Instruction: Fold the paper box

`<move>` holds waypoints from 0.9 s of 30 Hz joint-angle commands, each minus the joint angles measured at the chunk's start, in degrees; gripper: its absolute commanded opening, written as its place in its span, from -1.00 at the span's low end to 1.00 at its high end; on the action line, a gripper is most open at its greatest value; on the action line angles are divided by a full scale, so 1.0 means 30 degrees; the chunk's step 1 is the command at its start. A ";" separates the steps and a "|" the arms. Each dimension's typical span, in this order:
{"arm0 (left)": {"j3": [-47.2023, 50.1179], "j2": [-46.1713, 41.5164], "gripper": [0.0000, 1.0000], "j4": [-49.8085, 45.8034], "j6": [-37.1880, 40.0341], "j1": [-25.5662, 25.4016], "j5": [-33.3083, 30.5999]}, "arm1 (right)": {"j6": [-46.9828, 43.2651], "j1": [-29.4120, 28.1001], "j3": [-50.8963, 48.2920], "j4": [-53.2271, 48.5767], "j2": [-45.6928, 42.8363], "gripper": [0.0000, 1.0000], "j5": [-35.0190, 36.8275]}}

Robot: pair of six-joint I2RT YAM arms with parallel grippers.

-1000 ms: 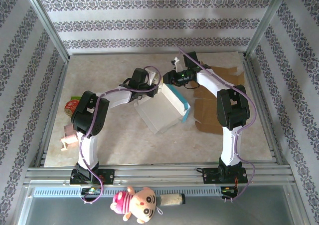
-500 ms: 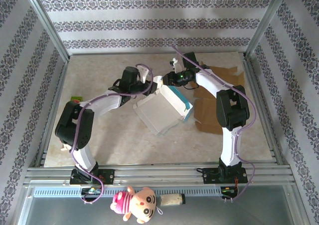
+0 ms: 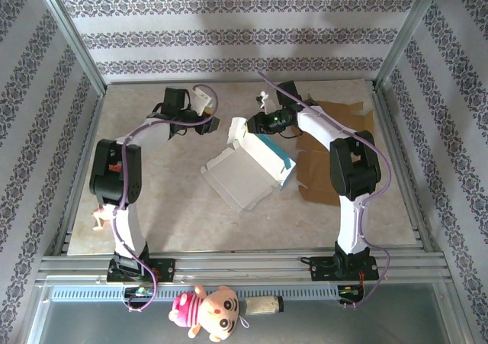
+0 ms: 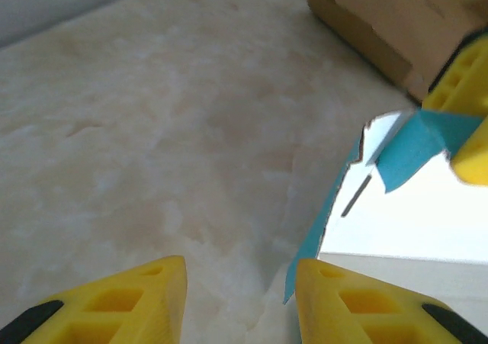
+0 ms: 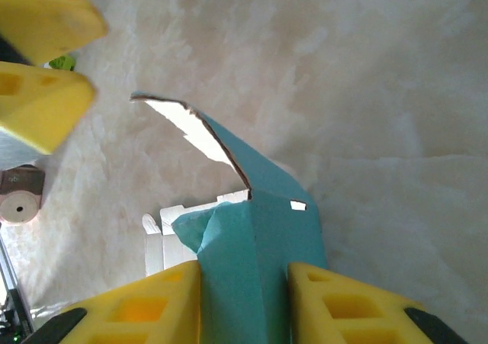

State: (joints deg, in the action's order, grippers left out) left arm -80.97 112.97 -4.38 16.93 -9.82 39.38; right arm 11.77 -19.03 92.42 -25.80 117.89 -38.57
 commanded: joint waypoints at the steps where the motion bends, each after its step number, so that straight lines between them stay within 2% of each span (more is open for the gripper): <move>1: -0.3226 0.1906 -0.17 -0.4220 0.4974 -0.0123 0.2037 | -0.0605 -0.0248 0.0390 -0.1227 -0.0476 -0.38 -0.0181; 4: -0.5407 0.3333 -0.18 -0.7229 0.6963 -0.0236 0.3400 | -0.0814 -0.0292 0.0511 -0.1447 -0.0506 -0.39 -0.0052; 7: -0.6265 0.3821 -0.25 -0.9192 0.8328 -0.0317 0.5292 | -0.0876 -0.0330 0.0612 -0.1478 -0.0510 -0.39 -0.0039; 11: -0.7530 0.4517 -0.30 -1.1510 0.9101 -0.0569 0.6469 | -0.0960 -0.0414 0.0883 -0.1535 -0.0390 -0.39 -0.0036; 17: -0.8958 0.5507 -0.45 -1.2348 0.9741 -0.1366 0.3984 | -0.1075 -0.0568 0.1185 -0.1851 -0.0379 -0.40 -0.0007; 20: -0.9100 0.5543 -0.45 -1.2262 0.9848 -0.1416 0.3733 | -0.1195 -0.0558 0.1144 -0.1932 -0.0448 -0.40 0.0027; 27: -0.7548 0.4058 -0.20 -1.0272 0.9008 -0.1123 0.3212 | -0.1231 -0.0579 0.1415 -0.1977 -0.0286 -0.40 0.0080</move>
State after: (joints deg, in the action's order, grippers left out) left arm -105.71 128.49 -36.97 43.57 -13.87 49.39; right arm 8.97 -20.14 94.83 -30.70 117.89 -38.37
